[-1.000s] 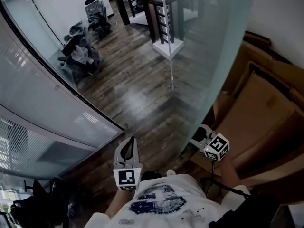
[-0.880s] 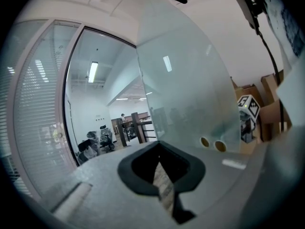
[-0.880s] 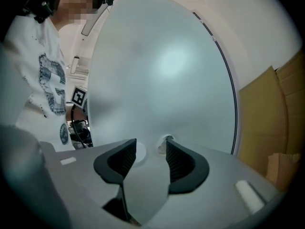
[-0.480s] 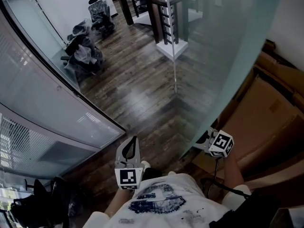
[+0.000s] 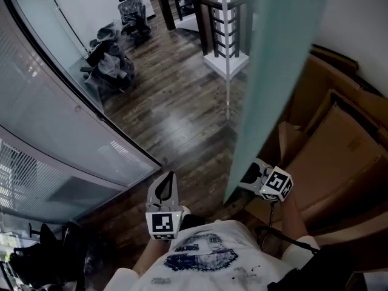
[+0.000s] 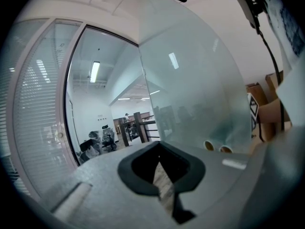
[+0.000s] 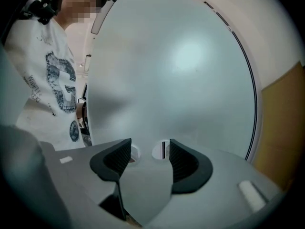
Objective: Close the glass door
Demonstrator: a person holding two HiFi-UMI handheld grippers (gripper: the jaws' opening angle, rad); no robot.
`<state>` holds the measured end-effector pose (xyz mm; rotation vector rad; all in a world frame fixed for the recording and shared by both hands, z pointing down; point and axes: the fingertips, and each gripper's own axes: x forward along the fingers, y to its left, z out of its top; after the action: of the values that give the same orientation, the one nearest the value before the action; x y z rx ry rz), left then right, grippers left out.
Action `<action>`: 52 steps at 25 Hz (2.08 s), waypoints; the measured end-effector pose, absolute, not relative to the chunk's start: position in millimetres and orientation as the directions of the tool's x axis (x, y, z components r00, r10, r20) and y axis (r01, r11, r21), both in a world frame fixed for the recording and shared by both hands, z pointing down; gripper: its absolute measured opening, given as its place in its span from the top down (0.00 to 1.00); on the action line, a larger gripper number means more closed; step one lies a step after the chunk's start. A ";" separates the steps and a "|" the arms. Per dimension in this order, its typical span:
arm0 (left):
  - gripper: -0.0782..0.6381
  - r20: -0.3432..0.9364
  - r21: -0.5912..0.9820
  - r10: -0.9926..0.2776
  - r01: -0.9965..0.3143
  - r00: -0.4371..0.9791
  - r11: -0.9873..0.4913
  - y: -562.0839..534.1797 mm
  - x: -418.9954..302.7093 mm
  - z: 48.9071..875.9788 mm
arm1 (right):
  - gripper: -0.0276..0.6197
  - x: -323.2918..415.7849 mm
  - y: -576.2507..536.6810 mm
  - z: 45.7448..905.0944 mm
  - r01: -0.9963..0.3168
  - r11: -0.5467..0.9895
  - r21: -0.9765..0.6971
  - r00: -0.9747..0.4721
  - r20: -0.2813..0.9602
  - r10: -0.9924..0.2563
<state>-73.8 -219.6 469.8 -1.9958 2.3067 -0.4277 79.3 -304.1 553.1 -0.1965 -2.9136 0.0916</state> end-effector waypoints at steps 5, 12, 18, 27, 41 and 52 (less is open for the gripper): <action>0.89 0.133 -0.244 -0.973 -0.958 -0.188 0.152 -219.9 -82.4 470.1 | 0.60 64.1 -298.4 546.1 0.162 0.979 -0.127 -0.970 0.162 0.182; 0.89 0.137 -0.244 -0.965 -0.952 -0.225 0.187 -212.0 -92.4 470.8 | 0.59 42.6 -289.7 559.3 0.216 0.967 -0.135 -0.953 0.185 0.239; 0.89 0.142 -0.241 -0.955 -0.945 -0.259 0.221 -203.6 -101.1 474.2 | 0.59 22.5 -282.2 572.5 0.243 0.964 -0.113 -0.940 0.217 0.262; 0.89 0.143 -0.235 -0.943 -0.936 -0.300 0.262 -196.9 -109.9 475.3 | 0.66 -8.6 -270.6 576.8 0.269 0.963 -0.027 -0.929 0.256 0.267; 0.89 0.149 -0.218 -0.924 -0.923 -0.353 0.318 -184.9 -131.1 480.6 | 0.76 -45.8 -264.4 588.4 0.264 0.964 -0.015 -0.930 0.260 0.259; 0.89 0.161 -0.177 -0.896 -0.905 -0.414 0.387 -173.5 -169.6 492.9 | 0.76 -83.6 -261.4 588.1 0.293 0.956 -0.024 -0.916 0.280 0.287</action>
<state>-169.6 -173.5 492.9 -1.7204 2.6479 -0.3791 -83.6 -261.4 588.1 -0.4277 -2.8246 -0.0268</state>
